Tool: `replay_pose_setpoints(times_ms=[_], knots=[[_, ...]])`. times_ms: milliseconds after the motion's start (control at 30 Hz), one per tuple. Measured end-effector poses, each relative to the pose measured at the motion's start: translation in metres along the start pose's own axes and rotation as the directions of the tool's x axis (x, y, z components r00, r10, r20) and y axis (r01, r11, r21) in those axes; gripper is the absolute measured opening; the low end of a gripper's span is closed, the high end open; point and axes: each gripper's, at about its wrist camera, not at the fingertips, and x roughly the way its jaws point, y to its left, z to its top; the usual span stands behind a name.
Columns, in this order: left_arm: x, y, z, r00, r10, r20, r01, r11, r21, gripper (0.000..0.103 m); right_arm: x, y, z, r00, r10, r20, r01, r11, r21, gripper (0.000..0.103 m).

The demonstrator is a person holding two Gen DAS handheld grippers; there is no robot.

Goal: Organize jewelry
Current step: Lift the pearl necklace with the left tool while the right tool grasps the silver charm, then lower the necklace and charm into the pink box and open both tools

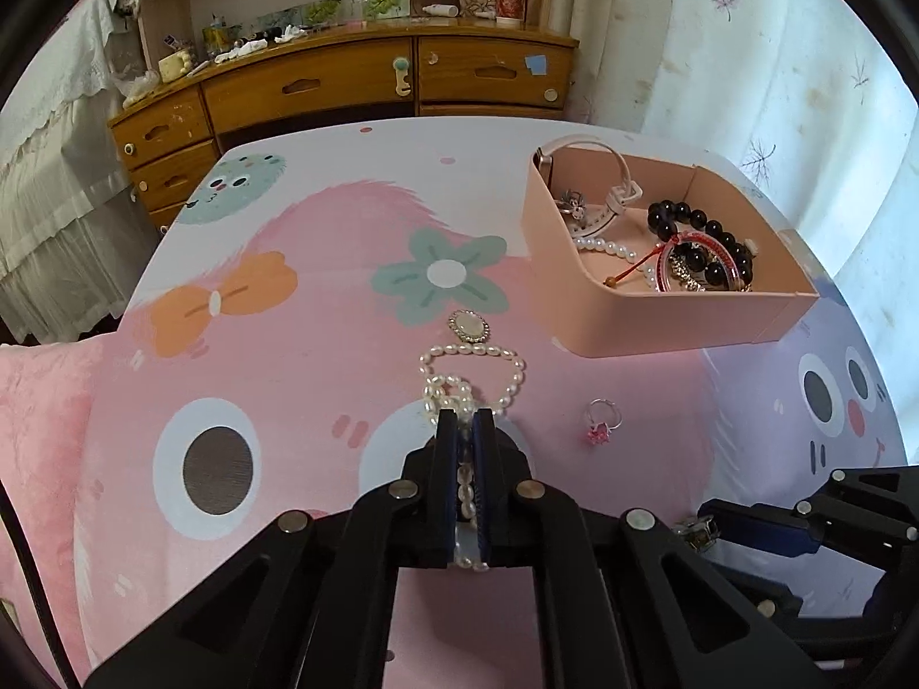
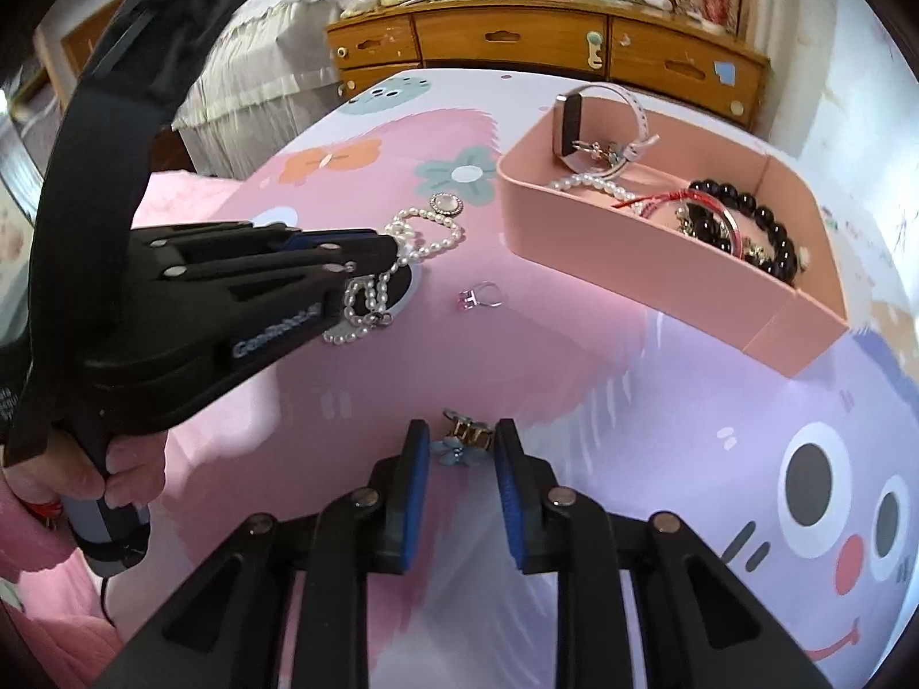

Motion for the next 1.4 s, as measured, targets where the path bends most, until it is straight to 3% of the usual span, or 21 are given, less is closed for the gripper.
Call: replay_pose_setpoints(times_ms=[267,600,700,867,1167,1400], knots=[[-0.029,-0.001,0.008,1.0,-0.012,0.026,0.012,1.0,-0.009,0.003,0.0,-0.016,0.005,0.998,0.055,0.002,-0.055,0.994,0.097,0.023],[-0.087,-0.012,0.025,0.995,-0.002,0.1,-0.002,0.999,0.036,0.003,-0.034,-0.018,0.006,0.996,0.065,0.054,-0.069,0.995,0.075,0.023],[-0.111,-0.018,0.037,0.99,0.022,0.137,-0.031,0.998,0.061,0.003,-0.049,-0.02,0.012,0.994,0.066,0.086,-0.072,0.995,0.069,0.023],[-0.157,-0.027,0.065,0.976,0.003,0.216,-0.029,0.993,0.117,0.003,-0.08,-0.022,0.03,0.987,0.06,0.152,-0.068,0.997,0.048,0.023],[-0.22,-0.047,0.114,0.943,-0.03,0.332,-0.037,0.981,0.193,0.003,-0.137,-0.033,0.065,0.955,0.037,0.296,-0.044,0.999,0.017,0.023],[-0.238,-0.07,0.145,0.942,-0.068,0.328,-0.014,0.97,0.243,0.003,-0.163,-0.044,0.08,0.943,-0.002,0.334,-0.005,1.0,0.021,0.023]])
